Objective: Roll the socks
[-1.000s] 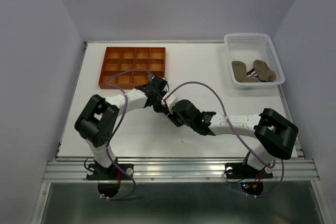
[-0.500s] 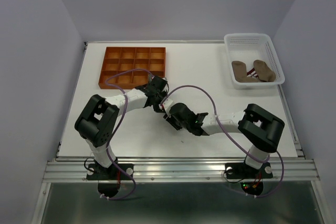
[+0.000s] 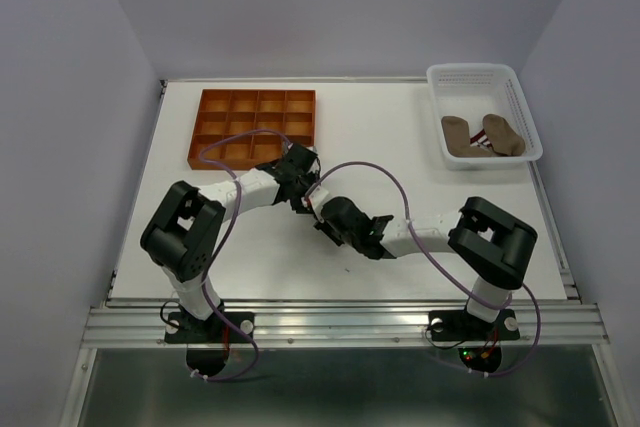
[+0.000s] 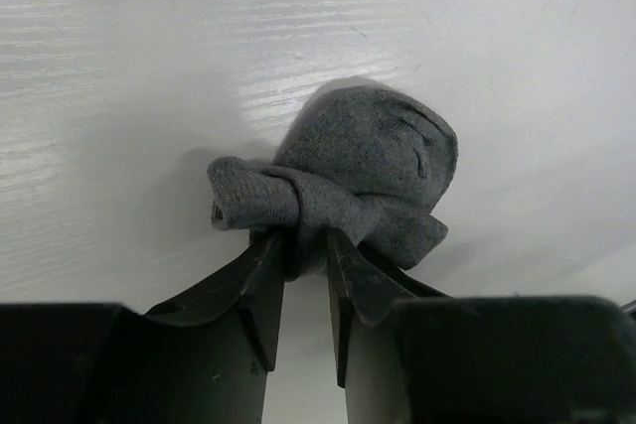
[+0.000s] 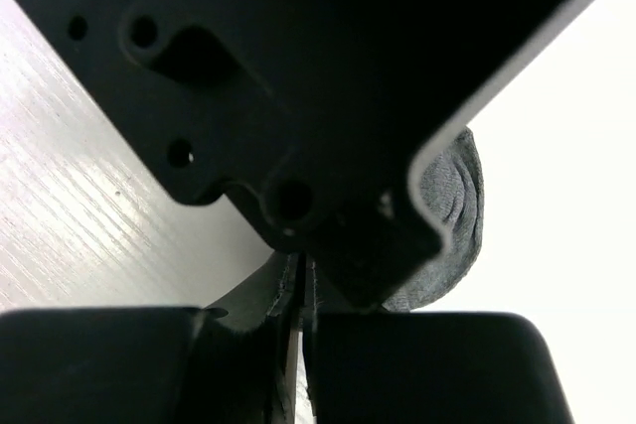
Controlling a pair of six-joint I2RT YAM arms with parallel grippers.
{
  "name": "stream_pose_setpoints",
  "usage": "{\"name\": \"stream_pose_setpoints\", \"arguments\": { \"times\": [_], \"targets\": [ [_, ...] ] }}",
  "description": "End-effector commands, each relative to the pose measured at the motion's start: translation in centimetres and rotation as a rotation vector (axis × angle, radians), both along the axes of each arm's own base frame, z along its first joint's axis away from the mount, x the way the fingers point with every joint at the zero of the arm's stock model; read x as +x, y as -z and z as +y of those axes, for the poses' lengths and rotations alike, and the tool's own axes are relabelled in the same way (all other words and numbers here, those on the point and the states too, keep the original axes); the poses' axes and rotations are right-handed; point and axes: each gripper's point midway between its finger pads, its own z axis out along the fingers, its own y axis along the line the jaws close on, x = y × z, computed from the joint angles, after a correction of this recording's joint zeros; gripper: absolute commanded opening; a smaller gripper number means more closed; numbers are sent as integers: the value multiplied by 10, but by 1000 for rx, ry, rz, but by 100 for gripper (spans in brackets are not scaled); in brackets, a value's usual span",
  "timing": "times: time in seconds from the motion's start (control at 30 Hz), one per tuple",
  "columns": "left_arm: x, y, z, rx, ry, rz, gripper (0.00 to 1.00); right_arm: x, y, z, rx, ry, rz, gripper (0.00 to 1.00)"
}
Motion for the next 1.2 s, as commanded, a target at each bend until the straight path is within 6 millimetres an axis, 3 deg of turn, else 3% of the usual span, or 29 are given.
{"name": "stream_pose_setpoints", "arguments": {
  "times": [0.0, 0.13, 0.23, 0.6, 0.73, 0.77, 1.17],
  "targets": [
    [13, -48, -13, -83, 17, -116, 36, -1, 7, 0, -8, 35, 21, 1],
    [15, -59, -8, -77, -2, -138, 40, -10, -9, 16, 117, 23, 92, 1],
    [15, -63, -3, -76, -23, -145, 40, -6, -16, 15, 193, 46, 158, 1],
    [17, -73, 14, -63, -67, -171, 41, -20, -10, 22, 387, -12, 510, 1],
    [16, -78, 17, -67, -70, -181, 41, -14, -15, 22, 452, -4, 588, 1],
    [16, -78, 17, -66, -70, -182, 41, -20, -16, 25, 464, -30, 619, 1],
    [1, -66, 25, -58, -56, -153, 44, -11, -37, 18, 696, -31, 804, 1]
  ]
}}
